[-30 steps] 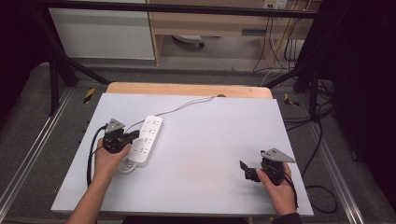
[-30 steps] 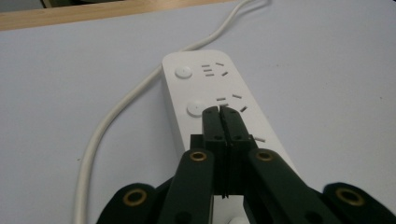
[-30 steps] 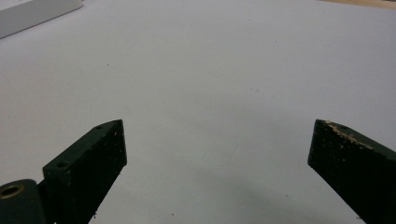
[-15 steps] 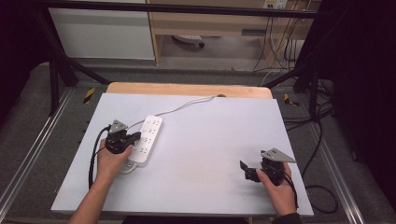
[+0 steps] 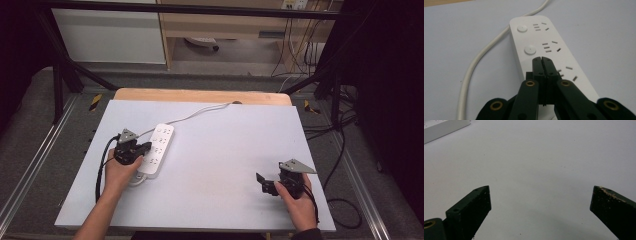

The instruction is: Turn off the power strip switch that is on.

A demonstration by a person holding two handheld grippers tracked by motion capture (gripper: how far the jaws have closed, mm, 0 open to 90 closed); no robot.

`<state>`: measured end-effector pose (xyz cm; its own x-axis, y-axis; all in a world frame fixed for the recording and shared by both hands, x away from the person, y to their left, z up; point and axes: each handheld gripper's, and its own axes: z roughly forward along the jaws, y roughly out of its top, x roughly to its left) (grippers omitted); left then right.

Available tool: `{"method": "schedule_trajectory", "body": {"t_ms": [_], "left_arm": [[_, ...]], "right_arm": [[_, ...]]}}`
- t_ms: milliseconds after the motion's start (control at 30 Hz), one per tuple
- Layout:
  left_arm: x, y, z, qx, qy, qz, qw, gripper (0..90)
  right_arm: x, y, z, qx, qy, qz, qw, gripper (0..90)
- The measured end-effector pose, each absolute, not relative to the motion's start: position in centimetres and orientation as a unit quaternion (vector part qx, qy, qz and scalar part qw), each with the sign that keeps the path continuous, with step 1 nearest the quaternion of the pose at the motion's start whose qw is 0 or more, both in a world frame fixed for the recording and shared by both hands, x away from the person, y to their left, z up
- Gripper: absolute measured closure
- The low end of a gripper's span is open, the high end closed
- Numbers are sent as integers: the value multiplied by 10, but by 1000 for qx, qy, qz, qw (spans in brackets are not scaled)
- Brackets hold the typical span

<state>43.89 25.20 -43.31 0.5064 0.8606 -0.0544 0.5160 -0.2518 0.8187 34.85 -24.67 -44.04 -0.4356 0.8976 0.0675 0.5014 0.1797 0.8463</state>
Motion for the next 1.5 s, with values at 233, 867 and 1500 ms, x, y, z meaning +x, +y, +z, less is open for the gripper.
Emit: {"method": "schedule_trajectory", "body": {"t_ms": [233, 867, 1500], "left_arm": [[439, 253, -433, 762, 452, 206, 415, 900], [439, 254, -436, 759, 456, 198, 421, 900], [440, 254, -436, 762, 454, 189, 421, 900]], "right_arm": [[349, -247, -440, 481, 731, 426, 227, 42], [348, -246, -438, 482, 739, 416, 220, 41], [348, -246, -438, 483, 740, 415, 217, 40]]}}
